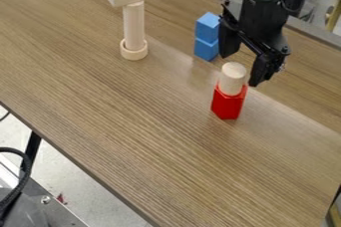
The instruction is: Déplace le bloc blache a retire au bloc blanche
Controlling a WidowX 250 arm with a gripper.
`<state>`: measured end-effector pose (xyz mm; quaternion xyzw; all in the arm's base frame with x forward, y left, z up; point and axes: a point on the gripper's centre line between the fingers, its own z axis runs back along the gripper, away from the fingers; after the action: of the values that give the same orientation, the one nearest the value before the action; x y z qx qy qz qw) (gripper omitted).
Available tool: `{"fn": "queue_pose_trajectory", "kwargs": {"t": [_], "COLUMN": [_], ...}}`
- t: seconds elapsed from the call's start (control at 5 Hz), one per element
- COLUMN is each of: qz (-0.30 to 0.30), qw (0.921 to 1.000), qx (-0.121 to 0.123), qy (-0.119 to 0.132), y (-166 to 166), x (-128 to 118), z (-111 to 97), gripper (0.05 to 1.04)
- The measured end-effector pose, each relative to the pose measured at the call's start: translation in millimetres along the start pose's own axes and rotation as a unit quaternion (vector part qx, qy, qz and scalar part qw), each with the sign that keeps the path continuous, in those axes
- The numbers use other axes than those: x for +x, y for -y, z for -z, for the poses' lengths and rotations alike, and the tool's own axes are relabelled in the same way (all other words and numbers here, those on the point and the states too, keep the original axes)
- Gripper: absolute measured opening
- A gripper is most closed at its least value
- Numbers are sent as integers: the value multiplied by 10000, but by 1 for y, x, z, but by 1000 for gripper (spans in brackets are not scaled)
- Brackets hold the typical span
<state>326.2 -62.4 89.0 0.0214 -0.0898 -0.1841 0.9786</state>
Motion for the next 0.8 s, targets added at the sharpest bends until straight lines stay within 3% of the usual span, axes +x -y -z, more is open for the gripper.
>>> {"fn": "queue_pose_trajectory", "kwargs": {"t": [0.2, 0.4, 0.6, 0.8], "qz": [35, 51, 81, 80], "qw": [10000, 9997, 9995, 9994], "qx": [-14, -2, 45, 21], "qy": [-91, -251, -290, -350], "y": [0, -4, -8, -9], "x": [-2, -5, -2, -3], "z": [6, 16, 19, 18], "gripper": [961, 680, 532, 532]}}
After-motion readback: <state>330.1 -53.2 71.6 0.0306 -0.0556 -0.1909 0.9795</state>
